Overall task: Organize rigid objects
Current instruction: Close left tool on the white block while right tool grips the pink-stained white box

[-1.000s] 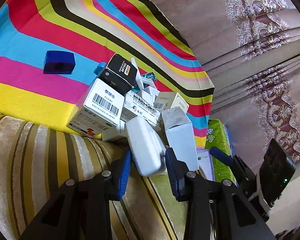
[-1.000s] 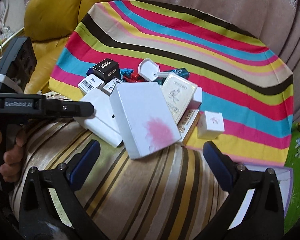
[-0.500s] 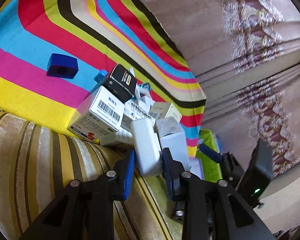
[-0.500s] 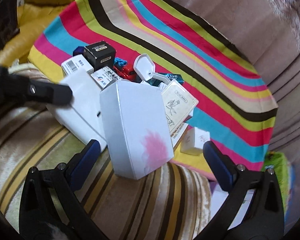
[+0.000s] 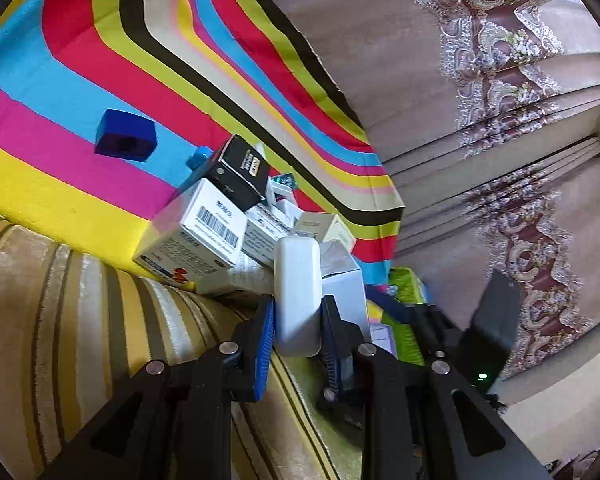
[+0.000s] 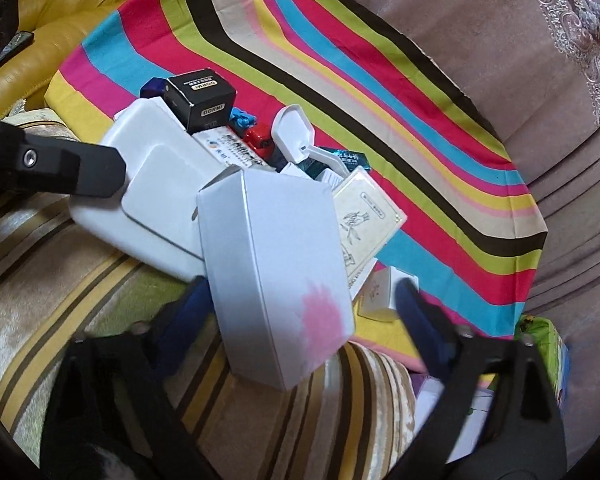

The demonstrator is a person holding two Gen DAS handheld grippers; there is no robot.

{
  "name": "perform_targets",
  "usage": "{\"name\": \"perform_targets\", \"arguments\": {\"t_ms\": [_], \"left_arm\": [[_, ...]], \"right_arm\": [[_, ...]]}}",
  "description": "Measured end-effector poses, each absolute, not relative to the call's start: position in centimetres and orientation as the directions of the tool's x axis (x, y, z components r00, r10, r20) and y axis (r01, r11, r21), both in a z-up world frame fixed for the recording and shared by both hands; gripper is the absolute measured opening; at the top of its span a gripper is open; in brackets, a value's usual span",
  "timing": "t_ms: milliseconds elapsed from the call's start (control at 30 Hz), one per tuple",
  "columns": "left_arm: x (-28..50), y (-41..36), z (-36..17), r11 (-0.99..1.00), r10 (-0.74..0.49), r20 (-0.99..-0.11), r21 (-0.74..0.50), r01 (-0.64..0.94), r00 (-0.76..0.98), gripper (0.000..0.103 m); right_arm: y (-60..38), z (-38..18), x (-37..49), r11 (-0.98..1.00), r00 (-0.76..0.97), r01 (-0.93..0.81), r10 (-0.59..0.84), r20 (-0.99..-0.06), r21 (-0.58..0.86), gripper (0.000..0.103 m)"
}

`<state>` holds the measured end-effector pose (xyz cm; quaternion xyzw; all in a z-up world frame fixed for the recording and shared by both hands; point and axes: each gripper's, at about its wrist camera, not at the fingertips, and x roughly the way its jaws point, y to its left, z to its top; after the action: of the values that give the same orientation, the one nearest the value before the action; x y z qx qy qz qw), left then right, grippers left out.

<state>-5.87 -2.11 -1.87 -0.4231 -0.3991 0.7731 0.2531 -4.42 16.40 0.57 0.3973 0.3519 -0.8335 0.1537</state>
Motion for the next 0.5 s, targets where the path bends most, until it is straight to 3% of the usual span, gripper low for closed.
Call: {"name": "perform_targets", "arguments": {"t_ms": [67,267,500], "left_arm": [[-5.9,-2.1,-1.7,-0.551,0.731,-0.447,-0.832,-0.06,-0.516,0.024],[-6.0,-2.2,-1.5,-0.542,0.733,-0.429,-0.837,-0.073,-0.527,0.024],[-5.6,-2.4,-1.5,-0.536,0.732,-0.416,-0.84,-0.08,-0.54,0.024]], "right_arm": [[16.4,0.3,-4.6,-0.708,-0.616,0.548,0.018,-0.787,-0.446,0.064],[17.2,1.1,-3.9,-0.743,-0.607,0.553,-0.048,-0.793,-0.378,0.05],[18.5,2.4,-3.7,-0.79,-0.585,0.558,-0.155,-0.796,-0.256,0.045]]}}
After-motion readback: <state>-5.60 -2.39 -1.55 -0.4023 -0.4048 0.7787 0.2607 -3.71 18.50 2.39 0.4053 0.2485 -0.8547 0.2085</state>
